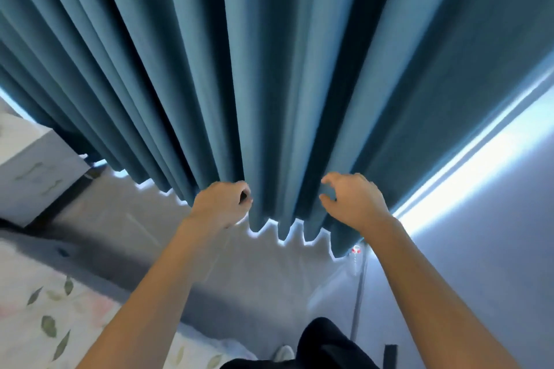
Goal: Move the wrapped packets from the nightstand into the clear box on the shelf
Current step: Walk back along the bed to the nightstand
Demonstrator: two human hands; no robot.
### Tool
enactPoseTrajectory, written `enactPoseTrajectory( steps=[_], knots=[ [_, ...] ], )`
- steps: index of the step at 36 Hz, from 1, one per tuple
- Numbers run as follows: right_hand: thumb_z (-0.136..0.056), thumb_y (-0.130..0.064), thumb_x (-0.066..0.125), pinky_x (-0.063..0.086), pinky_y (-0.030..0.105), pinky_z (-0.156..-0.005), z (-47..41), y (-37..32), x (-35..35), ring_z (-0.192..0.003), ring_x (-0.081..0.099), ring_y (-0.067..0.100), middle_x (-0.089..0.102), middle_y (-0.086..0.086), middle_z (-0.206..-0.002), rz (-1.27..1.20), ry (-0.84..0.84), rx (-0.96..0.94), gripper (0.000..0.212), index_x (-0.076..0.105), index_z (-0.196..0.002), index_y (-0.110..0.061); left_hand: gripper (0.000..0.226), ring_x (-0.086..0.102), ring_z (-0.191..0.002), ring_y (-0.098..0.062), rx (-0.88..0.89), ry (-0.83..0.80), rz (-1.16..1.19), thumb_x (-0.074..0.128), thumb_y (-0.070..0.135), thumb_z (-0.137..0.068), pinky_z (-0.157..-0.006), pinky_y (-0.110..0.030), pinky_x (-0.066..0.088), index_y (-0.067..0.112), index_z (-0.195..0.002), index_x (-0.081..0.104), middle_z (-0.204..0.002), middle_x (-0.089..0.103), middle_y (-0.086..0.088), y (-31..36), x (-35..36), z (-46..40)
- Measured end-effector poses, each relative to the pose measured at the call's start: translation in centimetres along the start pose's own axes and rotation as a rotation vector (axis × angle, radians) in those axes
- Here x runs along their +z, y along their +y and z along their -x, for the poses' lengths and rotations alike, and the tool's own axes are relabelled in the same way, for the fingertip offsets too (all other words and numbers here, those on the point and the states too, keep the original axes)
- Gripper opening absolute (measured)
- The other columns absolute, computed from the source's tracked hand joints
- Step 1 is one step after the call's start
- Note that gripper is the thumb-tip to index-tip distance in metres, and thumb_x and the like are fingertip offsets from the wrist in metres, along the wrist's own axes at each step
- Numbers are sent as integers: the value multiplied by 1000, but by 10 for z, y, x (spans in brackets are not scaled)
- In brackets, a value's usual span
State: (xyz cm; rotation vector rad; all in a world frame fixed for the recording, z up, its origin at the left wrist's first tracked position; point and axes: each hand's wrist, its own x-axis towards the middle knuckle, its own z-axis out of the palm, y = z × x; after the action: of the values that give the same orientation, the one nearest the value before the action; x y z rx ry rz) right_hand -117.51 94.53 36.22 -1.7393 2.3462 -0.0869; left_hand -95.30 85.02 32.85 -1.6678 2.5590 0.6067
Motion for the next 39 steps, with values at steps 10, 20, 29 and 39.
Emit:
enactPoseTrajectory(
  steps=[10,20,29,39],
  knots=[
    [-92,-35,50,44,33,-88,-179,-99,4,-120,49,22,61,-4,-124,68,-100,-328,41,48,-132,-26,34,50,-119,-23,-358,16,44,41,40,-96,-93,-35,45,26,-125,53,-122,61,1,-121,-30,-70],
    [-93,-35,49,44,35,-91,-326,-220,38,-119,48,24,59,-2,-125,133,-317,-674,41,45,-133,-26,38,56,-112,-23,-677,34,78,41,43,-97,-89,-37,49,26,-130,49,-114,67,3,-217,-60,-121],
    [-92,-34,49,43,35,-93,-405,-339,43,-117,49,24,61,-3,-122,140,-349,-894,39,47,-130,-27,32,55,-111,-24,-876,215,104,43,39,-95,-89,-37,49,26,-121,57,-113,67,4,-282,-104,-130],
    [-93,-31,44,44,35,-93,-445,-508,75,-117,50,24,59,0,-125,194,-399,-1075,41,44,-134,-26,32,58,-104,-26,-1079,273,145,42,43,-94,-86,-38,50,27,-115,60,-113,68,1,-411,-131,-105]
  ],
)
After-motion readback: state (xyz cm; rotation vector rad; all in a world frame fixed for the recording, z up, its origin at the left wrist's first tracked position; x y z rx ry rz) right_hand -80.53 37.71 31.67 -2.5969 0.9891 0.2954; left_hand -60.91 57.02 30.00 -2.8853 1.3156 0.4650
